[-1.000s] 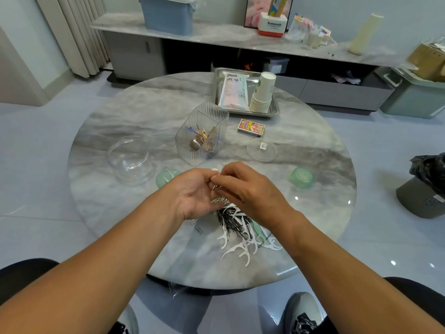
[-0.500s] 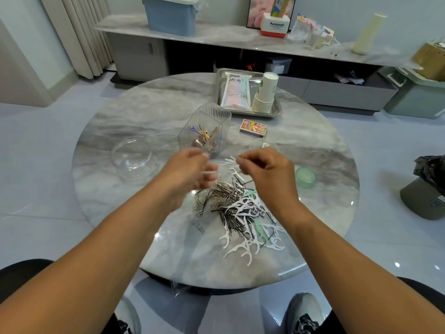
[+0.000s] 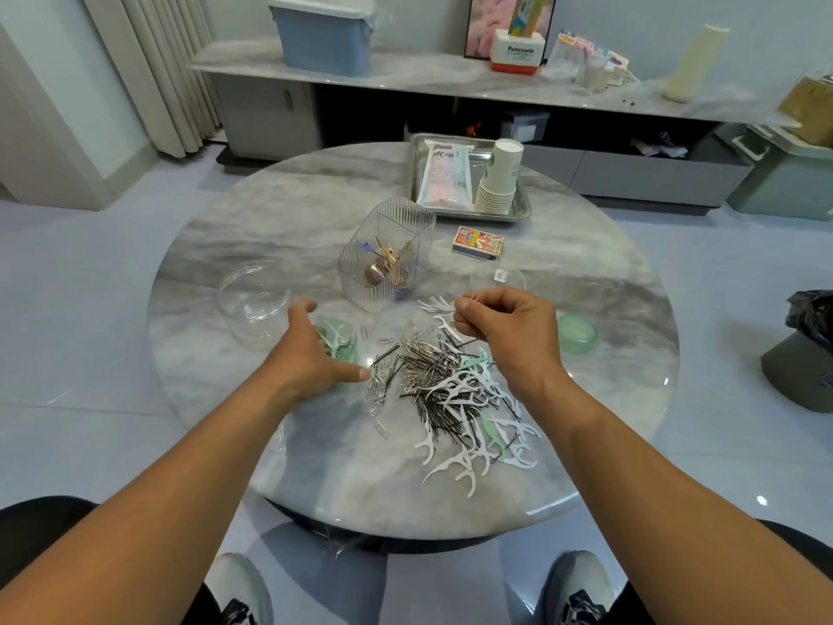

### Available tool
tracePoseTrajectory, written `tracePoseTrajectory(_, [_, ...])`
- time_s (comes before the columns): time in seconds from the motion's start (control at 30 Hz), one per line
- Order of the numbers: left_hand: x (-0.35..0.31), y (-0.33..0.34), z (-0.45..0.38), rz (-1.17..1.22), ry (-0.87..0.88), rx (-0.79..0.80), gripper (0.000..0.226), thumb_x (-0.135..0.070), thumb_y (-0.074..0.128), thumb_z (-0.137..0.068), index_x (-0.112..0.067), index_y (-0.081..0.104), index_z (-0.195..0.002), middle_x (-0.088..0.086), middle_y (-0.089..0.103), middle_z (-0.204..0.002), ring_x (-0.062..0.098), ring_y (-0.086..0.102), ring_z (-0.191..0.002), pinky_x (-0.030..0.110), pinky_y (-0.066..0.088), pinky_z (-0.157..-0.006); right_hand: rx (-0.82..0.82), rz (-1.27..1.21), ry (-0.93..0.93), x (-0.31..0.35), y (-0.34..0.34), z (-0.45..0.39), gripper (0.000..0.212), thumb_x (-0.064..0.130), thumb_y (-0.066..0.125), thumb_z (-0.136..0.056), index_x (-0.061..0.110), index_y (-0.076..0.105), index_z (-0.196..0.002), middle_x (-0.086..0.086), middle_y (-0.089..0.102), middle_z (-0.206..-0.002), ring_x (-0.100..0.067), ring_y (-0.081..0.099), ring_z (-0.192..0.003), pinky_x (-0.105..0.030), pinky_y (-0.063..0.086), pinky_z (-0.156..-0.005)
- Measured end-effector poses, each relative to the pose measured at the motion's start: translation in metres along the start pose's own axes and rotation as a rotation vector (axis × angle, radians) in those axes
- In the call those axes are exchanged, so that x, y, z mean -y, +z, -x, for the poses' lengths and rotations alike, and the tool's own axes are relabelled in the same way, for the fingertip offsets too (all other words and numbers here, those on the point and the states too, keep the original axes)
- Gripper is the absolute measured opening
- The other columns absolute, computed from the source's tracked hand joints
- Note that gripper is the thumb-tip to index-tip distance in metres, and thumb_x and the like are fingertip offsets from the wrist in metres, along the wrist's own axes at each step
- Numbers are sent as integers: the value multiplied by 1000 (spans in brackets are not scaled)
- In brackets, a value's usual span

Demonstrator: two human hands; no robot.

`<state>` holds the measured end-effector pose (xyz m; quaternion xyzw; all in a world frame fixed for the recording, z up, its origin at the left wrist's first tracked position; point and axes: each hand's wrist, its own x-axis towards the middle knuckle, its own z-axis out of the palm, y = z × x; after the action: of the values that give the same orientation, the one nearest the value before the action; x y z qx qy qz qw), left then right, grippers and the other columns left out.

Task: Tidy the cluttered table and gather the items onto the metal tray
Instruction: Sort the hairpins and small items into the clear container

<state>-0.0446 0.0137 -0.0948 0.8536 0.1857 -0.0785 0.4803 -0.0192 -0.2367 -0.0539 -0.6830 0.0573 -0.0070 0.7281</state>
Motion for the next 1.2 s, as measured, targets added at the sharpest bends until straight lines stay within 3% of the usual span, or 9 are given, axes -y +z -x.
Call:
tracePoseTrajectory(0.13, [10, 14, 2, 21, 131, -145, 77, -28, 95, -65, -28, 41, -120, -7, 58, -114, 9, 61, -94, 22, 44, -69, 83, -133, 111, 3, 5, 5, 6, -6, 77, -83, -4, 72, -87, -14, 73, -74, -20, 73, -68, -23, 61, -67])
tracePoseTrajectory(0.3, [-2, 17, 7, -127, 392, -28, 73, -27, 89, -68, -48, 45, -122, -13, 41, -112, -6, 50, -94, 2, 35, -73, 198, -214, 277, 8, 10, 8, 11, -6, 77, -82, 1, 77, -74, -18, 75, -80, -22, 75, -71, -22, 60, -64])
tracePoseTrajectory(0.43, [-10, 21, 15, -277, 424, 102, 75, -31, 84, -68, -50, 45, -129, -13, 39, -110, 11, 51, -99, 24, 44, -83, 220, -178, 362, 7, 15, 10, 8, -8, 77, -81, -2, 75, -75, -18, 74, -79, -22, 75, -71, -21, 60, -61])
tracePoseTrajectory(0.53, [-14, 23, 17, -156, 415, 154, 72, -24, 88, -69, -42, 49, -127, -4, 50, -117, 11, 56, -97, 18, 45, -74, 214, -112, 408, 6, 19, 14, 10, -11, 77, -80, -8, 68, -84, -19, 74, -78, -24, 75, -68, -22, 60, -58])
tracePoseTrajectory(0.73, [-17, 25, 20, 16, 387, 175, 73, -16, 91, -68, -41, 51, -124, 0, 55, -119, 10, 62, -85, 12, 47, -59, 158, 1, 408, 8, 22, 16, 13, -12, 76, -81, -5, 66, -77, -23, 73, -79, -26, 73, -66, -22, 61, -56])
tracePoseTrajectory(0.93, [-16, 28, 26, -111, 470, 155, 72, -24, 86, -69, -52, 47, -122, -16, 45, -117, 7, 54, -106, 21, 46, -78, 281, 80, 410, 5, 26, 17, 16, -9, 79, -79, -12, 67, -90, -23, 72, -76, -24, 72, -61, -24, 61, -57])
tracePoseTrajectory(1.07, [-20, 31, 30, -203, 578, 137, 68, -38, 81, -65, -48, 49, -124, -17, 46, -120, 9, 51, -112, 31, 47, -90, 318, 325, 229, -3, 32, 23, 16, -9, 79, -77, 3, 70, -73, -20, 71, -73, -24, 69, -60, -36, 64, -67])
tracePoseTrajectory(1.13, [-20, 34, 29, -183, 595, 106, 65, -32, 87, -69, -45, 51, -122, -15, 50, -118, 11, 53, -110, 34, 49, -89, 320, 340, 155, -4, 35, 24, 15, -7, 79, -78, 6, 72, -79, -20, 71, -76, -28, 70, -66, -44, 64, -74])
tracePoseTrajectory(1.2, [-18, 36, 26, -66, 541, 86, 66, -19, 88, -70, -40, 51, -120, -9, 56, -115, 18, 59, -105, 36, 53, -83, 282, 254, 118, -3, 37, 25, 13, -1, 80, -82, 3, 71, -91, -20, 73, -82, -28, 72, -69, -40, 64, -69])
